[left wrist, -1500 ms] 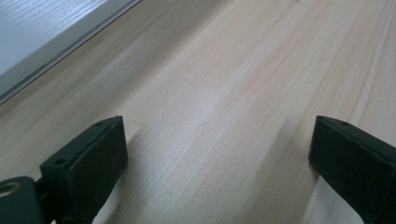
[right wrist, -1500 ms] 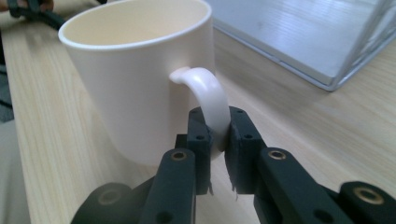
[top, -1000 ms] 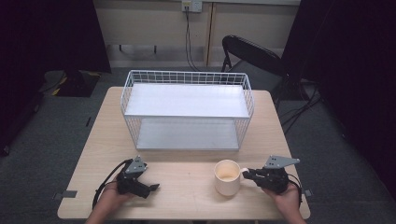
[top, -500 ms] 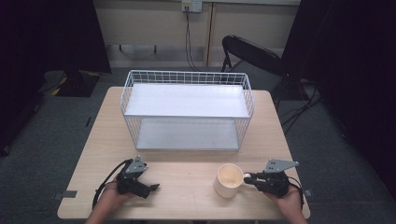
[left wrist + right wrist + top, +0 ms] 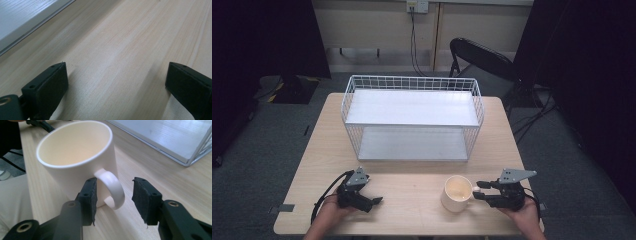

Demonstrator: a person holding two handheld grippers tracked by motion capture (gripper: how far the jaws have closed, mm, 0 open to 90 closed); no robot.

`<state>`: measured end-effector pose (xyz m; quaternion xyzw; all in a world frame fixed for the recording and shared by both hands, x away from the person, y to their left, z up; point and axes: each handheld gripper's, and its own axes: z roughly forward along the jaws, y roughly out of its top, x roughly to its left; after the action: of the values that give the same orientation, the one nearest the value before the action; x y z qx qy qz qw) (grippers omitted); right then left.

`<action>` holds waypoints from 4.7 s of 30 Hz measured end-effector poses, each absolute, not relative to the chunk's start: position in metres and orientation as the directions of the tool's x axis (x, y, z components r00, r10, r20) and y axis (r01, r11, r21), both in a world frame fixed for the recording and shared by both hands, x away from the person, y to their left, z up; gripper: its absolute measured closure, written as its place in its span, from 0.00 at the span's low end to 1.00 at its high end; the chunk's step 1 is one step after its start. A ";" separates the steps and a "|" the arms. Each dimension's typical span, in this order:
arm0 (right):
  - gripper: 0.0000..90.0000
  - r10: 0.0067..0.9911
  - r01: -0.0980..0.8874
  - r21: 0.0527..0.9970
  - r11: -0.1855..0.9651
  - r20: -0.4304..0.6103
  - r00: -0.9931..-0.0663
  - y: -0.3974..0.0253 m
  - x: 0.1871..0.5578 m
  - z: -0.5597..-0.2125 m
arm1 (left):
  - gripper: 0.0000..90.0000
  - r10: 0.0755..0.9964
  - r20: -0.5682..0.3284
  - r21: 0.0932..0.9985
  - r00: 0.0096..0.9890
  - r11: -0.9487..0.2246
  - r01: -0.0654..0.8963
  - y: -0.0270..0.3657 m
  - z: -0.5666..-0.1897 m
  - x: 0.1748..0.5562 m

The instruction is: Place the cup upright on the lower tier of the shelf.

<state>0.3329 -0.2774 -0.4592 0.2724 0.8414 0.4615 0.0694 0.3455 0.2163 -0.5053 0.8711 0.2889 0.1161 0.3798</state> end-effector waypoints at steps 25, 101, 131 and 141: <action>0.84 0.572 0.470 0.772 0.428 0.172 -0.802 -0.230 0.351 -0.444 | 0.04 0.591 -0.017 0.729 0.806 -0.545 0.415 0.216 -0.505 0.345; 0.91 0.796 0.432 0.851 0.298 0.028 -0.604 -0.175 0.402 -0.412 | 0.02 0.579 -0.018 0.723 0.815 -0.556 0.411 0.216 -0.505 0.346; 0.91 0.851 0.364 0.885 0.290 -0.064 -0.522 -0.148 0.406 -0.420 | 0.02 0.579 -0.018 0.723 0.815 -0.556 0.411 0.216 -0.505 0.346; 0.91 0.862 0.364 0.883 0.296 -0.083 -0.500 -0.142 0.413 -0.422 | 0.02 0.579 -0.018 0.723 0.815 -0.556 0.411 0.216 -0.505 0.346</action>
<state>0.4133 -0.1423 -0.4224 0.4080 0.7514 0.4306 0.2891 0.3459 0.2160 -0.5054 0.8749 0.2829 0.1118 0.3769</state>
